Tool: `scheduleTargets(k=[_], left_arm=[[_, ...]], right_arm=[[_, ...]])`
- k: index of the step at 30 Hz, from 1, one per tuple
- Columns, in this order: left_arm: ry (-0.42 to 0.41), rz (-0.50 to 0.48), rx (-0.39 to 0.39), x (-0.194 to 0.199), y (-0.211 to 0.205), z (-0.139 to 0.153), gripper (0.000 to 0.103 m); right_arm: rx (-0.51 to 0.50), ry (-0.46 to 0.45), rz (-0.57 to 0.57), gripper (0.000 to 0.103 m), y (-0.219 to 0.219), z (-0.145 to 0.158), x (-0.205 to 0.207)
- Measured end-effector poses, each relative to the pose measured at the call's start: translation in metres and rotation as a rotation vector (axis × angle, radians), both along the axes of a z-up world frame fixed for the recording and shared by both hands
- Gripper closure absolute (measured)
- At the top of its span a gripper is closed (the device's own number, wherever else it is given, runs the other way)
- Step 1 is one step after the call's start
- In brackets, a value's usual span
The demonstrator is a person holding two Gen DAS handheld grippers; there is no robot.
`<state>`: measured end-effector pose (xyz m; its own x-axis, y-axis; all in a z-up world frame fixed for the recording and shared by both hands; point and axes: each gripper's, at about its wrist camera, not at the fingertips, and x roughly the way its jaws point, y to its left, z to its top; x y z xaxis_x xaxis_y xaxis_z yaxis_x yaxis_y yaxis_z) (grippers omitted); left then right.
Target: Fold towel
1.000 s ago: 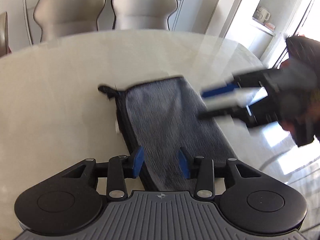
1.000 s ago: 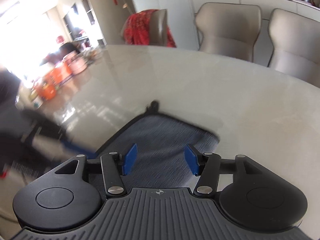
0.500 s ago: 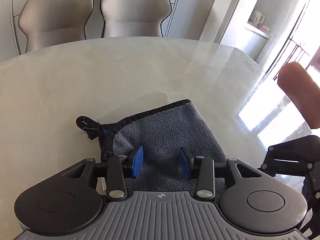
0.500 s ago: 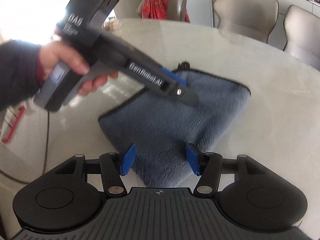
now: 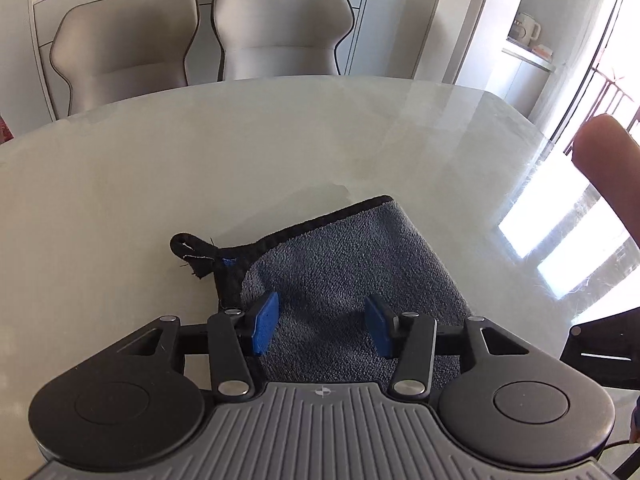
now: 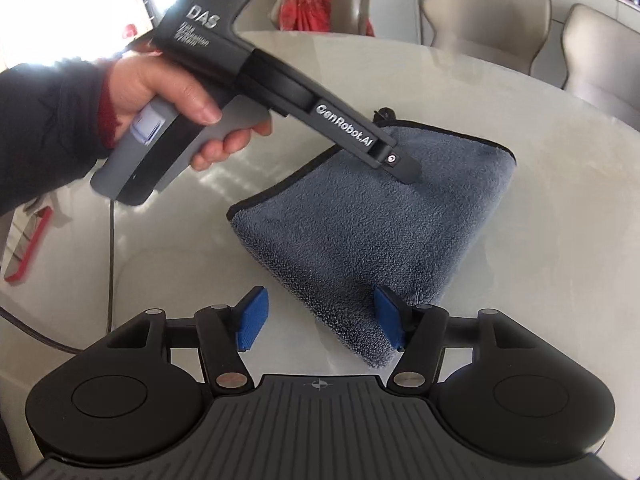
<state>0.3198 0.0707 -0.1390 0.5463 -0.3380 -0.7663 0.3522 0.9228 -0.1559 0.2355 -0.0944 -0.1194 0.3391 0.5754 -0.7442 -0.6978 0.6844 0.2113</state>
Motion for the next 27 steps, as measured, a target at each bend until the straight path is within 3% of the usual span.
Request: scheduleTargets(k=[4, 6, 9, 11, 15, 20, 23, 27], left_arm=[[-0.029, 0.057, -0.006, -0.021, 0.007, 0.016, 0.048], [-0.039, 0.09, -0.008, -0.035, 0.011, 0.024, 0.033], [-0.016, 0.138, -0.003, -0.062, 0.013, 0.03, 0.032], [-0.001, 0.169, 0.001, -0.079, 0.014, 0.034, 0.032], [0.026, 0.222, 0.0, -0.117, 0.014, 0.04, 0.03], [0.032, 0.264, -0.01, -0.15, 0.008, 0.047, 0.023], [0.019, 0.291, 0.001, -0.168, 0.004, 0.053, 0.018], [-0.003, 0.311, 0.016, -0.189, 0.0, 0.062, 0.017]], right_arm=[[0.03, 0.005, -0.066, 0.042, -0.007, 0.016, -0.005], [0.021, -0.012, -0.115, 0.032, -0.012, 0.023, -0.011], [-0.025, -0.007, -0.251, 0.021, -0.022, 0.031, -0.019], [-0.019, 0.017, -0.328, 0.019, -0.03, 0.035, -0.026], [0.007, 0.03, -0.444, 0.004, -0.04, 0.041, -0.041], [0.011, 0.012, -0.537, 0.001, -0.047, 0.048, -0.061], [-0.041, 0.001, -0.568, 0.001, -0.045, 0.051, -0.072], [-0.039, 0.006, -0.593, 0.001, -0.045, 0.061, -0.092]])
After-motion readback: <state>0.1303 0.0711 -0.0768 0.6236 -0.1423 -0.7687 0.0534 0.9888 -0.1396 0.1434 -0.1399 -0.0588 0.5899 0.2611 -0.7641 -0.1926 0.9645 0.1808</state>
